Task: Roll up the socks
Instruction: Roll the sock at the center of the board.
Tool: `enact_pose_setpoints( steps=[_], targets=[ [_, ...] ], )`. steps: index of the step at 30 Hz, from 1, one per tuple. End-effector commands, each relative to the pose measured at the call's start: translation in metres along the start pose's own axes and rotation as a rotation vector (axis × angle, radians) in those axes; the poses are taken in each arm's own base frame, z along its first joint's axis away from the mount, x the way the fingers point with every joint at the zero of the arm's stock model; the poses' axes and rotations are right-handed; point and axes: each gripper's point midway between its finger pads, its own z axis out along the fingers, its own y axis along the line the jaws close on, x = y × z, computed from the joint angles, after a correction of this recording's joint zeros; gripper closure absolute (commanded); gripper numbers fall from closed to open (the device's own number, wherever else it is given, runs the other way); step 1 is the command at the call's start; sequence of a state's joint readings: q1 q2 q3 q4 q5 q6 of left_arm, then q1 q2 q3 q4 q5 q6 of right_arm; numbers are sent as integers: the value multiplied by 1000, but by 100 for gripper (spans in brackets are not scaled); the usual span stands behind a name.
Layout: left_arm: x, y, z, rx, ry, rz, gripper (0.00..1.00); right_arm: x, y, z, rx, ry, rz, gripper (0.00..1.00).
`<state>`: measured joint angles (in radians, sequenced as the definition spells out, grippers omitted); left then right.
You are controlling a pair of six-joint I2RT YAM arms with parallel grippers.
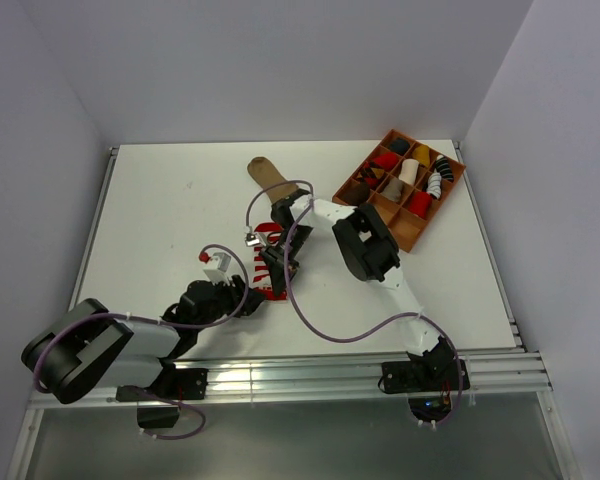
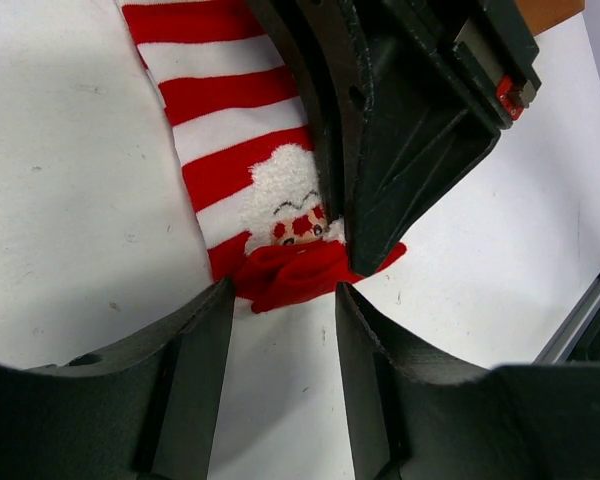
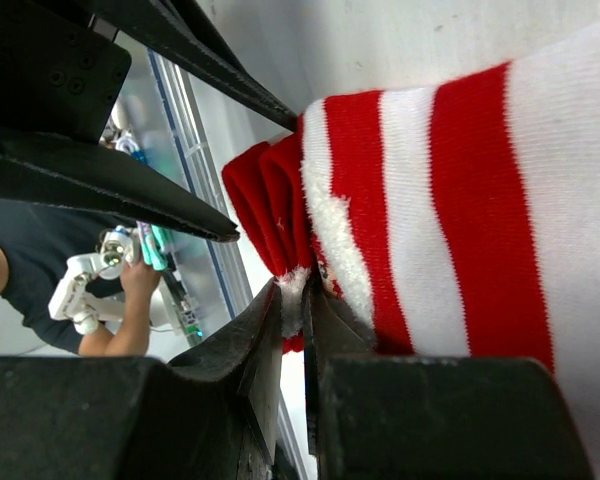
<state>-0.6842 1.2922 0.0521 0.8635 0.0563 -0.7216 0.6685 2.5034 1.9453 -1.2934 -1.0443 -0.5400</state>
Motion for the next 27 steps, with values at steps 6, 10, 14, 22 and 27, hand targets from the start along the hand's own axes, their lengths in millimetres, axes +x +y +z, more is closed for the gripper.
enact_pose_setpoints(
  steps=[6, 10, 14, 22, 27],
  targets=[
    [-26, -12, -2, 25, -102, 9, 47, -11, 3, -4, -3, -25, -18, 89],
    [-33, -18, -3, 40, -120, 39, 44, -11, 2, -4, -4, -29, -13, 89],
    [-39, -25, 1, 63, -125, 57, 43, -11, 1, -4, -3, -28, -12, 89],
    [-25, -24, 18, 81, -75, 40, 44, -11, 5, -6, -9, -29, -10, 89],
    [-19, -20, 17, 81, -65, 26, 46, -12, 5, -6, -14, -35, -5, 89]
  ],
)
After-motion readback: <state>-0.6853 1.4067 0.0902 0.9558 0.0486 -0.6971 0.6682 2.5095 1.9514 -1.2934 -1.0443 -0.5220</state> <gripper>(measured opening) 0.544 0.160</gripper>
